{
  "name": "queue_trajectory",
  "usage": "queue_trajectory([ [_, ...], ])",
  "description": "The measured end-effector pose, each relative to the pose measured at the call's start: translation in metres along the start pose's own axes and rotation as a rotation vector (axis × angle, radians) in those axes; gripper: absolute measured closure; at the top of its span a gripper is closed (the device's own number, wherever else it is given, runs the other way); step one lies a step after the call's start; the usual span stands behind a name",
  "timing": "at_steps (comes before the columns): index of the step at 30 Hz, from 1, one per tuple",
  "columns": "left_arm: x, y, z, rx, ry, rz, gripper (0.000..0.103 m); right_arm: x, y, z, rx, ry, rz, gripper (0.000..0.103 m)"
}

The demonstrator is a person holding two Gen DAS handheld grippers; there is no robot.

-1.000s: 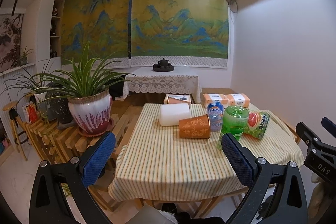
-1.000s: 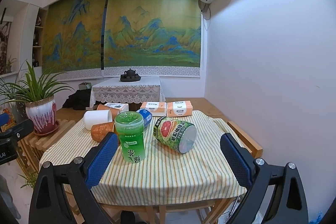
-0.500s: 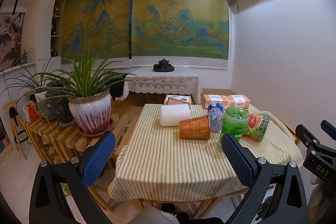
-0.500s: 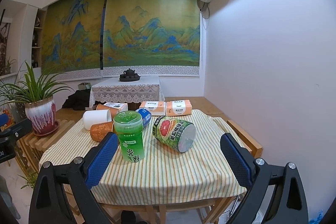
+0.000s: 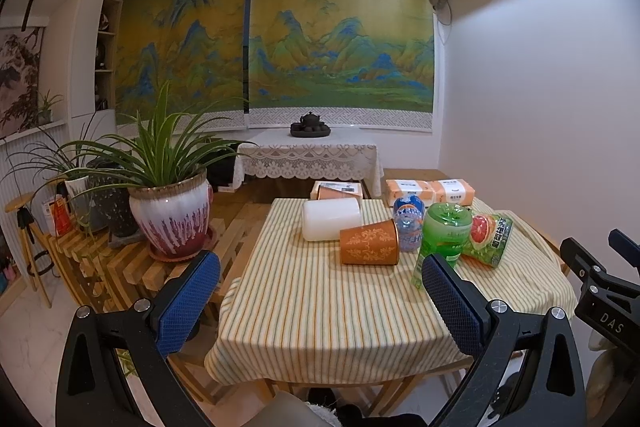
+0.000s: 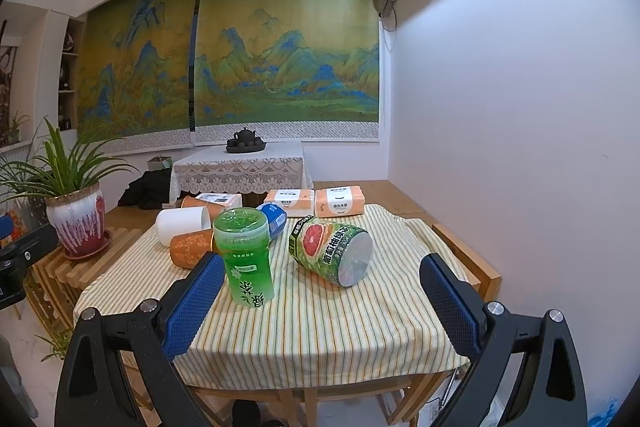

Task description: Flip cup upside down

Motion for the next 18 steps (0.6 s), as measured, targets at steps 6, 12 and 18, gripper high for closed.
queue_trajectory([
  [6, 0.0007, 0.0009, -0.0011, 0.002, 0.003, 0.003, 0.001, 0.0018, 0.0022, 0.0004, -0.001, 0.001, 0.005, 0.007],
  [12, 0.0020, 0.0017, -0.0038, 0.009, 0.007, 0.009, 0.001, 0.0033, 0.0044, -0.0012, 0.004, 0.003, 0.011, 0.007],
  [18, 0.0036, 0.0019, -0.0060, 0.016, 0.010, 0.011, 0.001, 0.0047, 0.0056, -0.0020, 0.006, 0.003, 0.016, 0.007],
])
Point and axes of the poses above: each gripper's, at about its wrist camera, not at the fingertips, and x roughly the way its jaws point, z to its left, y to its underside, the point moved 3 cm from there along x, roughly the way its jaws point, and after that the axes turned 15 degrees about -y, right-handed, at the moved point
